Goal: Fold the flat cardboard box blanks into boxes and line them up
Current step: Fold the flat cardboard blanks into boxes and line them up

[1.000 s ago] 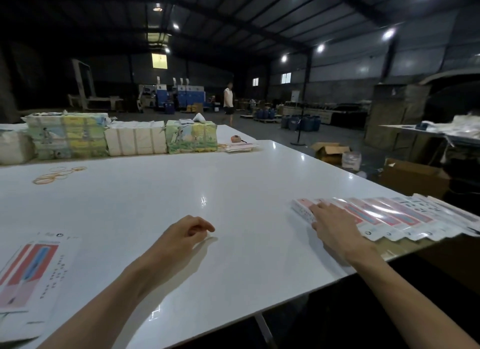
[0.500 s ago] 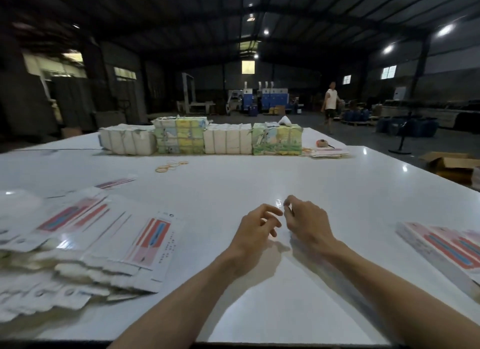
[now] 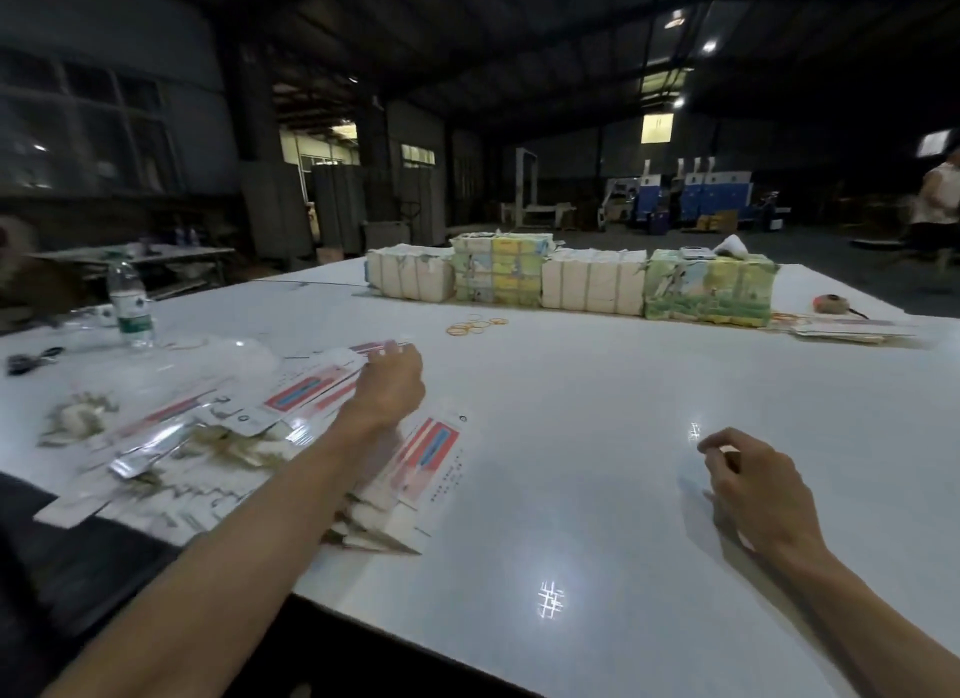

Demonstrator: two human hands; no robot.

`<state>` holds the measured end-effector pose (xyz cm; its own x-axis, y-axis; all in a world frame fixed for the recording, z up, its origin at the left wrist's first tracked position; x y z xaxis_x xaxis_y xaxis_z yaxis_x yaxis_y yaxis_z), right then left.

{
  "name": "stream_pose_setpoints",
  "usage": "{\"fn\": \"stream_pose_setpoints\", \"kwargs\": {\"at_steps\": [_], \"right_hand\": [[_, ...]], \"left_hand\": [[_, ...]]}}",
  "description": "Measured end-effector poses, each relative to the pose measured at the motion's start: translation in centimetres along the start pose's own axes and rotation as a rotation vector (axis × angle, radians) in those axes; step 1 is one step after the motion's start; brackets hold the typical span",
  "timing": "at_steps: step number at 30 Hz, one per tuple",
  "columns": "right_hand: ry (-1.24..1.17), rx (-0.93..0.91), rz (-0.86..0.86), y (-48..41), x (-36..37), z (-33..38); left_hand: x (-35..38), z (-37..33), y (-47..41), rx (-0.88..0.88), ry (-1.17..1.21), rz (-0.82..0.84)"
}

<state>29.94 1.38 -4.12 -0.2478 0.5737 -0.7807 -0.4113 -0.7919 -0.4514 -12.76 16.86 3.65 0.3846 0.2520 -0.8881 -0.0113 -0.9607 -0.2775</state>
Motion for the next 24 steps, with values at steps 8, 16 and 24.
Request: {"fn": "stream_pose_setpoints", "kwargs": {"at_steps": [8, 16, 24], "right_hand": [[-0.04, 0.037, 0.021, -0.3, 0.3, 0.1], [-0.079, 0.024, 0.054, 0.2, -0.1, 0.3], [-0.086, -0.013, 0.073, 0.3, -0.3, 1.0]], "left_hand": [[-4.5, 12.1, 0.5, -0.255, -0.188, -0.009], [-6.5, 13.3, -0.7, -0.297, -0.146, 0.006], [-8.5, 11.2, -2.0, -0.206, -0.104, 0.014]]}}
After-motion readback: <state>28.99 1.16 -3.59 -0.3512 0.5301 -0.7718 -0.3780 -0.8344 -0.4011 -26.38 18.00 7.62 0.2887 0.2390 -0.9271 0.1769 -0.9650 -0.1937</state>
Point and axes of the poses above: each hand's wrist, its own y-axis away from the middle knuckle, its own x-axis out of the palm, z = x × y, the point moved 9 cm from there along -y, towards the middle knuckle, and after that the axes turned 15 degrees about y, right-handed, at the moved point
